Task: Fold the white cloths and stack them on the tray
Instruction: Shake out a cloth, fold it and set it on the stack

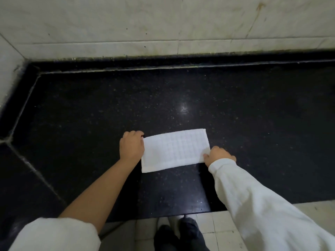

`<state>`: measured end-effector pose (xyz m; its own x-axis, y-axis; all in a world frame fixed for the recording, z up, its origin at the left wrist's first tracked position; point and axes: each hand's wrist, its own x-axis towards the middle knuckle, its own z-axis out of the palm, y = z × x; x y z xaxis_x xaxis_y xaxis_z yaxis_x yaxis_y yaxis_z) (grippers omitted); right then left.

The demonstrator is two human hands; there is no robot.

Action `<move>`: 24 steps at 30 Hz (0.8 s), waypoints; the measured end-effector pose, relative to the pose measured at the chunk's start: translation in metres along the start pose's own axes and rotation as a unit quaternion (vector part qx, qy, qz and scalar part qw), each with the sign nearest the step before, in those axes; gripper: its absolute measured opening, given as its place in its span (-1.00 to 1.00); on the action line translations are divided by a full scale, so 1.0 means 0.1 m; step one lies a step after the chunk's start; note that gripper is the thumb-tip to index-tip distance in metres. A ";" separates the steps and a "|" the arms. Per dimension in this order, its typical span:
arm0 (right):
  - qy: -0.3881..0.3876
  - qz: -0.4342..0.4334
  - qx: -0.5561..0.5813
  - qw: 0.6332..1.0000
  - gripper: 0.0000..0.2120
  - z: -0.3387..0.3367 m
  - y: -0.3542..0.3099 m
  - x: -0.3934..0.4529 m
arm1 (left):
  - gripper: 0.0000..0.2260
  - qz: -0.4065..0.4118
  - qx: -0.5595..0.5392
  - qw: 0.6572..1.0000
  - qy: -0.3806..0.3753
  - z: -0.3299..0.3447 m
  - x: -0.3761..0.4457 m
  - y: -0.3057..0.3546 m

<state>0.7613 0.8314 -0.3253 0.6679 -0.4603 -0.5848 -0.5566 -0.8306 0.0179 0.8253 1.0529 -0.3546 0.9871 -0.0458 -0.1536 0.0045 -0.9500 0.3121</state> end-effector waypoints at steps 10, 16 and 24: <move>0.008 0.044 0.111 0.993 -0.60 0.02 -0.13 -0.10 | -0.73 0.072 -0.001 0.992 -0.104 -0.14 0.09 -0.13; 0.015 0.030 0.070 0.997 -0.66 0.00 -0.09 -0.11 | -0.85 0.044 -0.018 0.987 -0.151 -0.17 0.19 -0.09; 0.067 -0.006 0.127 0.990 -0.76 0.00 -0.06 -0.12 | -0.70 -0.058 0.026 0.996 -0.070 -0.21 0.21 -0.06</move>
<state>0.7567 0.8423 -0.3184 0.7253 -0.5019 -0.4713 -0.6430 -0.7384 -0.2031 0.8493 1.0646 -0.3400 0.9485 0.0265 -0.3155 0.1053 -0.9662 0.2354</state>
